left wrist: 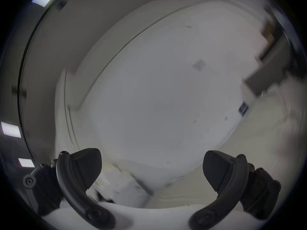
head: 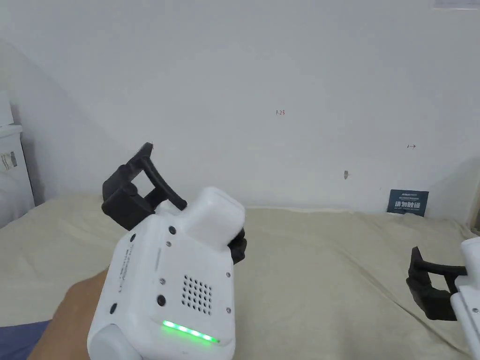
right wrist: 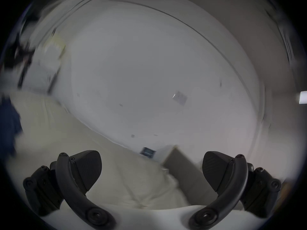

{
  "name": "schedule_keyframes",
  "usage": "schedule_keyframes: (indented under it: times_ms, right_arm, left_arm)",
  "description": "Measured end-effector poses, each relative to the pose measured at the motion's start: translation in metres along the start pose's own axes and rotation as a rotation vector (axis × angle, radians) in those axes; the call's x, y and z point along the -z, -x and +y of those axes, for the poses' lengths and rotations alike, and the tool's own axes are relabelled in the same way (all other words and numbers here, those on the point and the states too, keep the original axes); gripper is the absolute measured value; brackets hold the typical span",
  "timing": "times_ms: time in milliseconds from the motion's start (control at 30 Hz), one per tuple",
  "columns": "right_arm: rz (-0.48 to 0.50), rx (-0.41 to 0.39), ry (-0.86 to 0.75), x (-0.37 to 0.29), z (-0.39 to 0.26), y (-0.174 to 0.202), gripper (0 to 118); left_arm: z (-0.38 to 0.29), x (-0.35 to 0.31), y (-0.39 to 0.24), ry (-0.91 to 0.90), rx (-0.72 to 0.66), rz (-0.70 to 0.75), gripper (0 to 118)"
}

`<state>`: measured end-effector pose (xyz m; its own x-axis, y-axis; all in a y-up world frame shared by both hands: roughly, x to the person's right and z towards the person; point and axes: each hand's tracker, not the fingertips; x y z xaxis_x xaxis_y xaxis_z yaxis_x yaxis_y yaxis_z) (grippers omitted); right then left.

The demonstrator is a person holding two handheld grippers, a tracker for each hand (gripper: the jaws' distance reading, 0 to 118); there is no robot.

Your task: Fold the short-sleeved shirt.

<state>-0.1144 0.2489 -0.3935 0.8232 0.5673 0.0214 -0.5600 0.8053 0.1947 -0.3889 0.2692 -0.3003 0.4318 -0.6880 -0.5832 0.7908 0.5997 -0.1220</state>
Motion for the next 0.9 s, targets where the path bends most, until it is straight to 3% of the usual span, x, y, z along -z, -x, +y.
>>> schedule_keyframes:
  times_ms: [33,100,133,200,300,367,433,467,533,600,633,700,733,767,800,900]
  right_arm:
    - [-0.014,-0.101,0.019,0.002,-0.003,0.006,118]
    - [0.04,-0.229,0.043,0.003,-0.011,0.015,118]
    - [0.069,-0.246,0.059,0.004,-0.015,0.017,118]
    - [0.182,-0.145,0.09,0.002,-0.02,0.017,118]
    - [0.475,0.161,0.211,0.001,-0.022,0.005,118]
    - [0.63,0.441,0.23,0.001,-0.023,-0.006,118]
    - [0.758,0.833,0.196,0.005,-0.027,-0.025,118]
    - [0.779,0.985,0.159,0.005,-0.031,-0.031,118]
    - [0.802,1.39,0.014,0.002,-0.043,-0.045,118]
    - [0.741,1.636,-0.105,-0.002,-0.051,-0.052,118]
    - [0.679,1.687,-0.131,-0.004,-0.053,-0.056,118]
    - [0.557,1.668,-0.137,-0.008,-0.05,-0.061,118]
    - [0.515,1.581,-0.109,-0.008,-0.047,-0.066,118]
    - [0.488,1.493,-0.098,-0.007,-0.044,-0.07,118]
    - [0.429,1.344,-0.063,-0.006,-0.039,-0.074,118]
    - [0.138,0.806,0.012,-0.005,-0.019,-0.07,118]
  left_arm:
    - [-0.006,0.002,-0.005,0.032,0.084,-0.013,118]
    - [-0.017,0.005,-0.012,0.118,0.169,-0.181,118]
    - [-0.024,0.005,-0.015,0.165,0.102,-0.275,118]
    - [-0.036,0.009,-0.013,0.313,-0.143,-0.461,118]
    - [-0.065,0.026,0.0,0.627,-0.74,-0.849,118]
    - [-0.087,0.032,0.008,0.663,-1.176,-1.053,118]
    - [-0.1,0.03,0.012,0.592,-1.524,-1.162,118]
    - [-0.102,0.029,0.013,0.566,-1.652,-1.171,118]
    - [-0.11,0.024,0.013,0.506,-1.989,-1.108,118]
    - [-0.113,0.018,0.007,0.406,-2.276,-1.001,118]
    - [-0.118,0.017,0.007,0.358,-2.385,-0.903,118]
    - [-0.128,0.014,0.008,0.227,-2.477,-0.664,118]
    - [-0.13,0.015,0.018,0.227,-2.398,-0.542,118]
    - [-0.131,0.018,0.027,0.256,-2.26,-0.51,118]
    - [-0.129,0.023,0.038,0.28,-2.093,-0.485,118]
    - [-0.096,0.024,0.067,0.273,-1.33,-0.315,118]
